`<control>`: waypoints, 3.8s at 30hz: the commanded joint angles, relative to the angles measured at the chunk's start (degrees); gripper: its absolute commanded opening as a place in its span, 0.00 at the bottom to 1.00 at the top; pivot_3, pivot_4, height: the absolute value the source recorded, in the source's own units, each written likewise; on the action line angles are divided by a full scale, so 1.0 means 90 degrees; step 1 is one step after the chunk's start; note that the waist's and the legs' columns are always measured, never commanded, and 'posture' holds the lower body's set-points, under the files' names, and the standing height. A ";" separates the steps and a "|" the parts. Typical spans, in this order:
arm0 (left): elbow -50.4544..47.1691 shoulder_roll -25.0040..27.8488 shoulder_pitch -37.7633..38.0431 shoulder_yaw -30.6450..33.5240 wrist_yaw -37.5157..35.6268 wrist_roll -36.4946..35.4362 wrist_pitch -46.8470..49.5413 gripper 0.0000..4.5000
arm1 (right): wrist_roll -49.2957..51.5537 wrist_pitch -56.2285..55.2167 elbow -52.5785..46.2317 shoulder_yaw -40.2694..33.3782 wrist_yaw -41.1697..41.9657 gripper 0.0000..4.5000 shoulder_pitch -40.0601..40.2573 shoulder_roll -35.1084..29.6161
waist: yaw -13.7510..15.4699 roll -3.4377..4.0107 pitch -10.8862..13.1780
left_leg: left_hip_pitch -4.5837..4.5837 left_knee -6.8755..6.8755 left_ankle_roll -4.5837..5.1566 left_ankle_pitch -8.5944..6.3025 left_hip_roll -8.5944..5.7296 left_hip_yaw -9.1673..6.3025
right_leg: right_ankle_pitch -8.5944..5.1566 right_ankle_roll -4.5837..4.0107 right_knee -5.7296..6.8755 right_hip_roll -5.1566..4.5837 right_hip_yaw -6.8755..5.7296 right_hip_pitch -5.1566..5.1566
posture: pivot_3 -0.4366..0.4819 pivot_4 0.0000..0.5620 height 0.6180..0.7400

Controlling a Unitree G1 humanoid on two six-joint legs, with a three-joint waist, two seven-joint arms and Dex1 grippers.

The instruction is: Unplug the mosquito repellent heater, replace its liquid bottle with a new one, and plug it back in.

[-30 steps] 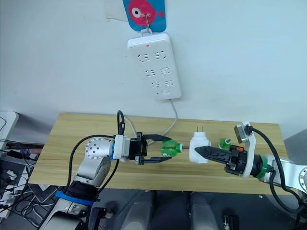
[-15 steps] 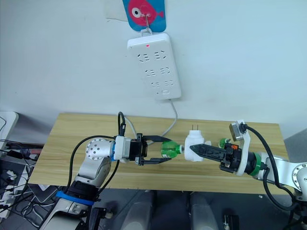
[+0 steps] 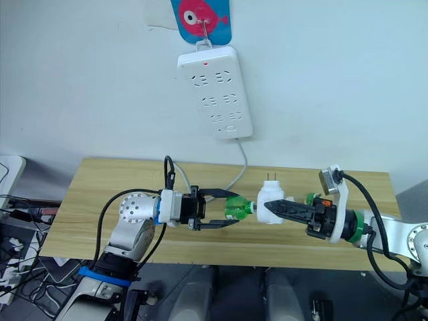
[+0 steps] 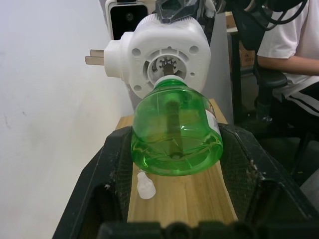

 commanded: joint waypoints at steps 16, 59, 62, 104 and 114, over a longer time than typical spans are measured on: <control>-0.0043 -0.0173 -0.0216 -0.0048 -0.0164 -0.0040 -0.0204 0.49 | 0.0173 0.0082 0.0130 0.0076 -0.0180 0.66 -0.0301 -0.0245 | 0.0000 -0.0001 -0.0001 | 0.0000 0.0003 0.0000 0.0000 -0.0001 0.0000 | 0.0001 -0.0001 0.0003 -0.0001 0.0000 0.0000 | 0.72 0.53 1.00; 0.0055 -0.0393 -0.0232 -0.0173 -0.0110 0.0212 -0.0439 0.49 | 0.0173 -0.0079 -0.0224 0.0992 -0.1107 0.66 -0.0940 0.0279 | -0.0001 -0.0006 -0.0009 | 0.0001 0.0008 0.0001 0.0001 0.0000 -0.0001 | 0.0003 -0.0005 0.0011 -0.0002 -0.0003 0.0000 | 0.72 0.50 1.00; -0.0020 -0.0401 -0.0203 -0.0153 -0.0121 0.0146 -0.0390 0.49 | 0.0173 -0.0088 -0.0243 0.0989 -0.1025 0.66 -0.0951 0.0369 | -0.0002 -0.0008 -0.0011 | 0.0001 0.0008 0.0001 0.0001 0.0001 -0.0001 | 0.0003 -0.0006 0.0011 -0.0002 -0.0004 -0.0001 | 0.72 0.49 1.00; 0.0194 -0.0321 -0.0198 -0.0140 0.0166 0.0266 -0.0404 0.49 | 0.0173 -0.0121 -0.0682 0.0968 -0.0221 0.99 -0.0418 -0.0184 | 0.0001 -0.0012 -0.0015 | 0.0002 0.0015 0.0003 0.0002 0.0000 -0.0003 | 0.0009 -0.0012 0.0016 -0.0003 -0.0006 0.0001 | 0.72 0.52 1.00; 0.0271 -0.0370 -0.0277 -0.0128 0.0284 0.0283 -0.0346 0.49 | 0.0173 -0.0403 -0.1163 0.1116 -0.0187 0.99 -0.0058 -0.0377 | 0.0001 -0.0012 -0.0015 | 0.0002 0.0017 0.0003 0.0002 0.0000 -0.0003 | 0.0009 -0.0012 0.0017 -0.0003 -0.0005 0.0001 | 0.71 0.52 1.00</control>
